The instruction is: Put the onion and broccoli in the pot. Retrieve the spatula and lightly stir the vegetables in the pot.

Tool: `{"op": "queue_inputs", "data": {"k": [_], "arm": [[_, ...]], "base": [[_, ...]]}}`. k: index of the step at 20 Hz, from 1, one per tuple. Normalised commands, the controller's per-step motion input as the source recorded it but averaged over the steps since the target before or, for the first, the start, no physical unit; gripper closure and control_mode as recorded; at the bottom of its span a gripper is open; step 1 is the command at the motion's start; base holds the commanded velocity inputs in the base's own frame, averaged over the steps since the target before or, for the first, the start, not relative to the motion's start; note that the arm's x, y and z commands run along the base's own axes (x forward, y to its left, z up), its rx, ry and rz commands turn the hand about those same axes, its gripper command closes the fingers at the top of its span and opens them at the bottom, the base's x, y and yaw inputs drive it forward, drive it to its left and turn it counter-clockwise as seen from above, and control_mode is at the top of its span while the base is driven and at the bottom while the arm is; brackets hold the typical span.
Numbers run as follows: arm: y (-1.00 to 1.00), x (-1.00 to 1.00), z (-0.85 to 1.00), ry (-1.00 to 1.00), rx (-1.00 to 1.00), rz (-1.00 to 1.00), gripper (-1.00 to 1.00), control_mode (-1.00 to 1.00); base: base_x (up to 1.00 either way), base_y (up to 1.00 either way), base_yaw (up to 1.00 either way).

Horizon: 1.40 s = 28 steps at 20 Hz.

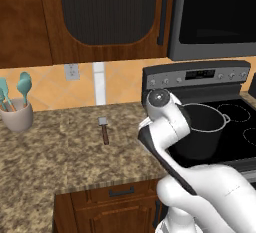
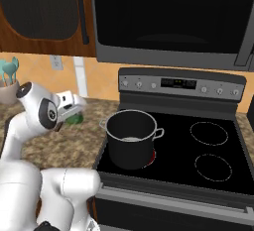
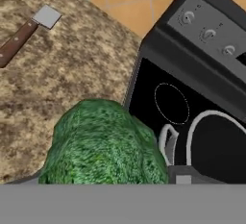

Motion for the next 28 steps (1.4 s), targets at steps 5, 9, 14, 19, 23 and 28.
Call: {"op": "queue_inputs", "data": {"k": [5, 9, 14, 19, 23, 28], "arm": [[-0.81, -0.24, 1.00, 0.00, 0.21, -0.09, 1.00, -1.00], [-0.99, -0.01, 0.44, 0.00, 0.14, -0.08, 1.00, -1.00], [-0.95, 0.22, -0.31, 0.01, 0.04, -0.02, 1.00, -1.00], [-0.71, 0.49, -0.63, 0.06, 0.07, -0.03, 1.00, -1.00], [-0.27, 0.76, -0.47, 0.15, 0.09, -0.03, 1.00, -1.00], [-0.03, 0.82, -0.26, 0.19, 0.06, -0.02, 1.00, -1.00]], "base": [[0.00, 0.00, 0.00], [0.00, 0.00, 0.00], [0.00, 0.00, 0.00], [0.00, 0.00, 0.00], [0.00, 0.00, 0.00], [0.00, 0.00, 0.00]]}}
